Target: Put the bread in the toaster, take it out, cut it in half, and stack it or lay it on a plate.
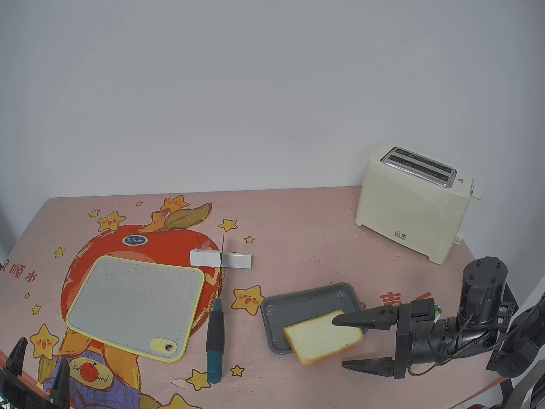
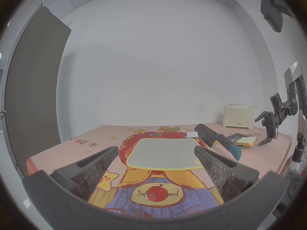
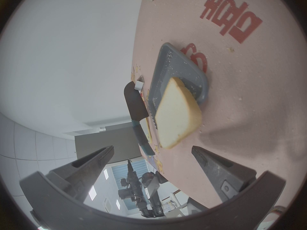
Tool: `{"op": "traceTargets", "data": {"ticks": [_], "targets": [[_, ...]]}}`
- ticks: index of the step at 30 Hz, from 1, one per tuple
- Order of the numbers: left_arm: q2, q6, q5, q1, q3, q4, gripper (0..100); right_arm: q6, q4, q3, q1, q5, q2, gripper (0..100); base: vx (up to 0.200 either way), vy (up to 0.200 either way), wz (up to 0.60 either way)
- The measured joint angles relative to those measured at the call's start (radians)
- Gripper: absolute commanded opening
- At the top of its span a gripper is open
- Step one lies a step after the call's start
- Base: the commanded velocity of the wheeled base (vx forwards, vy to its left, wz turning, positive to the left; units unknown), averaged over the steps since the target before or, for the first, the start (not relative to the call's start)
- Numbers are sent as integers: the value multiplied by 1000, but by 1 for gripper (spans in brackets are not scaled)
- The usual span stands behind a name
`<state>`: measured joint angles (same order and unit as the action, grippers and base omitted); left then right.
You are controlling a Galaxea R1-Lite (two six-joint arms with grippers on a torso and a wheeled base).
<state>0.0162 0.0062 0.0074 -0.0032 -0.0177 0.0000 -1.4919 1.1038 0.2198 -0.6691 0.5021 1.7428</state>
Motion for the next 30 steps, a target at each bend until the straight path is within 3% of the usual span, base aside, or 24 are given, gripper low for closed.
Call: {"op": "traceTargets", "data": {"ticks": [10,30], "targets": [[0,0,0,0,0,0,100,-10,99,5,11,-1,67,100,0,0,0],[0,0,0,0,0,0,100,-10,101,14,15,-1,99,100,0,0,0]]}}
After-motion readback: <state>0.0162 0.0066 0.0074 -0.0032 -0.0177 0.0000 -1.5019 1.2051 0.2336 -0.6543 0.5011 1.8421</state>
